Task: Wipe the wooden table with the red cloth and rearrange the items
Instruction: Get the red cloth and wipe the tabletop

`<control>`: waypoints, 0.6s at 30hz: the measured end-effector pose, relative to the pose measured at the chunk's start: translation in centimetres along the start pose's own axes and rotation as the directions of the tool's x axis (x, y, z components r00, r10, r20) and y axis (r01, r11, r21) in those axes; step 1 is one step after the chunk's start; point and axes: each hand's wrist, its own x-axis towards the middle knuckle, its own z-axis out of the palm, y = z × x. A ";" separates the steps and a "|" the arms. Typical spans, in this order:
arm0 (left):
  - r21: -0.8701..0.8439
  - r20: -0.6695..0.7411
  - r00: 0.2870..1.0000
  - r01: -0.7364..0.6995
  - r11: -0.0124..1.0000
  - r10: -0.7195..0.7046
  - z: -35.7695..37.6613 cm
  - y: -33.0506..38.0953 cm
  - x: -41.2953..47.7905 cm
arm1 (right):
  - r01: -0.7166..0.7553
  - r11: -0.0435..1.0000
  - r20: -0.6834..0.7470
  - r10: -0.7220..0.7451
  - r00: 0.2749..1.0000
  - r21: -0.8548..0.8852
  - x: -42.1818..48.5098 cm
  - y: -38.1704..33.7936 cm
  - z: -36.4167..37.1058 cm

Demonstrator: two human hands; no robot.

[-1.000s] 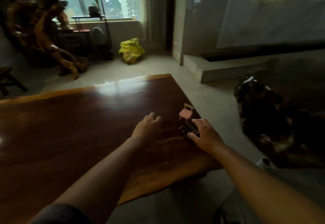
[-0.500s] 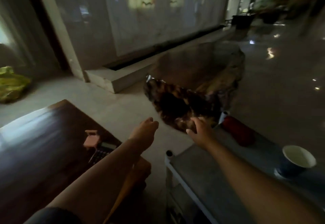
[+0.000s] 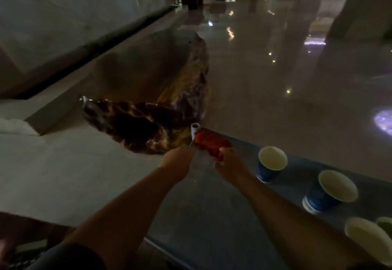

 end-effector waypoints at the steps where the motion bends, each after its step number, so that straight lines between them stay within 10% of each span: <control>1: 0.001 0.021 0.999 -0.033 0.999 0.033 0.3 0.0 1.2 | -0.029 1.000 -0.005 0.029 1.000 -0.005 0.4 0.5 0.2; 18: 0.020 0.135 0.896 -0.428 0.903 0.422 10.6 -4.3 19.7 | -0.272 0.930 -0.105 0.253 0.962 -0.248 13.9 3.1 7.1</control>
